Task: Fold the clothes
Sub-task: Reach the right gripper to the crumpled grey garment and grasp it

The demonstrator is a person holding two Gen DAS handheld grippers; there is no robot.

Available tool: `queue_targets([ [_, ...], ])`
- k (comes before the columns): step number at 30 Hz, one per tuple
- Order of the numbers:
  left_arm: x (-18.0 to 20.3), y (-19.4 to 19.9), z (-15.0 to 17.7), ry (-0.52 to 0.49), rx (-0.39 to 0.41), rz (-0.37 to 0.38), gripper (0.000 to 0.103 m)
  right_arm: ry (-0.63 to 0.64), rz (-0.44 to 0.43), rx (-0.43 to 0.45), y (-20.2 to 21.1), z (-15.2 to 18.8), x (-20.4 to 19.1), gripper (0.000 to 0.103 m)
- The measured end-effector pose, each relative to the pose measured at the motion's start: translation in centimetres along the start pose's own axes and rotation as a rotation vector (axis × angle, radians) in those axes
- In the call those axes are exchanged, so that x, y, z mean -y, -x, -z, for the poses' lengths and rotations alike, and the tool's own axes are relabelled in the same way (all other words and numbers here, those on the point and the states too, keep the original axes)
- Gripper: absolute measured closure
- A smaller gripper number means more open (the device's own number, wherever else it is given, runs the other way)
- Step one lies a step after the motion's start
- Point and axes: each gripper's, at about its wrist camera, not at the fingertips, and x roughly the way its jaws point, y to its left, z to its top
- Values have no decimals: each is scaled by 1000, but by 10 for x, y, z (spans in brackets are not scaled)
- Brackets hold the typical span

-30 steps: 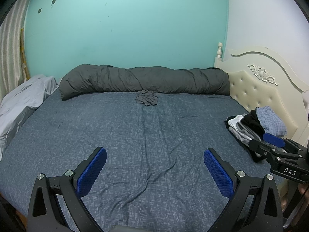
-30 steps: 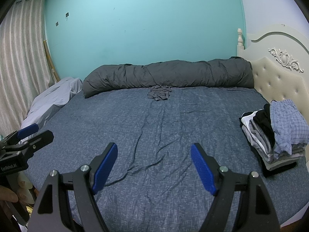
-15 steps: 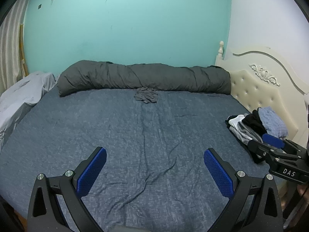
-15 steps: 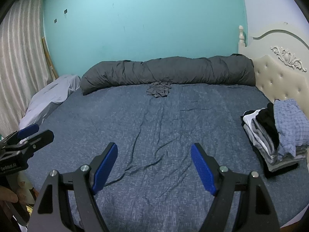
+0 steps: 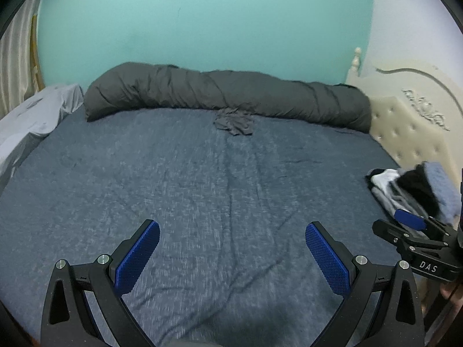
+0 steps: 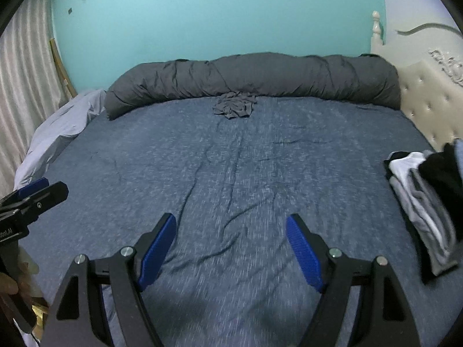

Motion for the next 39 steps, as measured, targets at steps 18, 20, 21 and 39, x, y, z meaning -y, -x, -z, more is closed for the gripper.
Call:
queue_targets([
  [18,-58,-246,-63,108,-131,10,0,-34,10,-76,-236,-100,56,24],
  [20,-65,-261,-67,140,-148,19,0,-53,7,-93,-257,-112,59,24],
  [21,-68,-270,-69,156,-164,22,0,-62,3,-98,-266,-118,61,24],
  [39,-140,-383,-105,305,-267,-7,0,2,20,-164,-457,-242,57,24],
])
